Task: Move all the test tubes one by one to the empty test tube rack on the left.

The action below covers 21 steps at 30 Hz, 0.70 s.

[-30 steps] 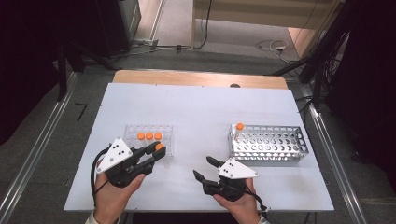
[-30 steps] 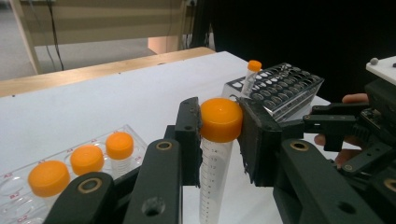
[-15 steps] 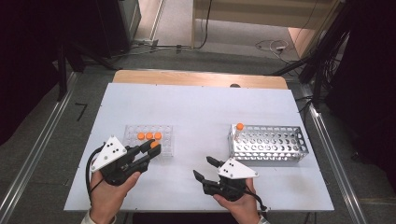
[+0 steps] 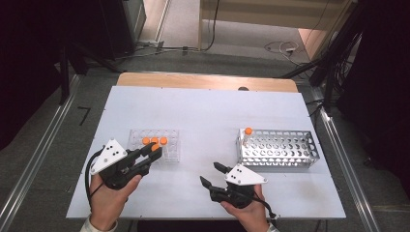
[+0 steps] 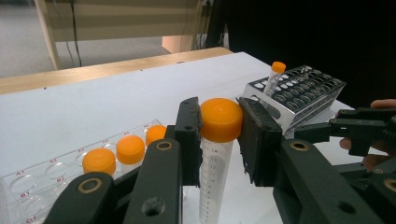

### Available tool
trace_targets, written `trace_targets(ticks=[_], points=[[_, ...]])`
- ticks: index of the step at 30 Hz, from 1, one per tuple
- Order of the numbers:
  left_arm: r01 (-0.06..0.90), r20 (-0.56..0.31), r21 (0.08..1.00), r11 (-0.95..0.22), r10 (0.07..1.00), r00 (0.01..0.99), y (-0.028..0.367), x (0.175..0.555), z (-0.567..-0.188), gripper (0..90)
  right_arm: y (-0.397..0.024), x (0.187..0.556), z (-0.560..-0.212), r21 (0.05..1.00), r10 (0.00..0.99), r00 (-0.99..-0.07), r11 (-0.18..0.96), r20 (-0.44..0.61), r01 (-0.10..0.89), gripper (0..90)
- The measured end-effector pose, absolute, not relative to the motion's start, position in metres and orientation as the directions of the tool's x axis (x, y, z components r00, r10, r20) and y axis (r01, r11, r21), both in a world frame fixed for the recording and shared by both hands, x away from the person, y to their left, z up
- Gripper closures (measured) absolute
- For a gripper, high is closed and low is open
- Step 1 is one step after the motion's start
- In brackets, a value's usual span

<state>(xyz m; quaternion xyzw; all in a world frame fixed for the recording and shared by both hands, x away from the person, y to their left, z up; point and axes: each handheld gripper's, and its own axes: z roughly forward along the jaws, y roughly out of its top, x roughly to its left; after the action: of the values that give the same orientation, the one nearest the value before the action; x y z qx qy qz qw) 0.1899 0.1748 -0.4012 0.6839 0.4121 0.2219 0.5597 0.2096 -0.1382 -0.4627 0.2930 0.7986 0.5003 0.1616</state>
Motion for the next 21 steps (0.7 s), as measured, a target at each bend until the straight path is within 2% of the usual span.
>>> trace_targets(ticks=[21], points=[[0.322, -0.161, 0.946, -0.022, 0.833, 0.529, 0.185, 0.1935, -0.4022, 70.5, -0.138, 0.2095, -0.4631, 0.893, 0.63, -0.776, 0.327, 0.039, 0.311, 35.7]])
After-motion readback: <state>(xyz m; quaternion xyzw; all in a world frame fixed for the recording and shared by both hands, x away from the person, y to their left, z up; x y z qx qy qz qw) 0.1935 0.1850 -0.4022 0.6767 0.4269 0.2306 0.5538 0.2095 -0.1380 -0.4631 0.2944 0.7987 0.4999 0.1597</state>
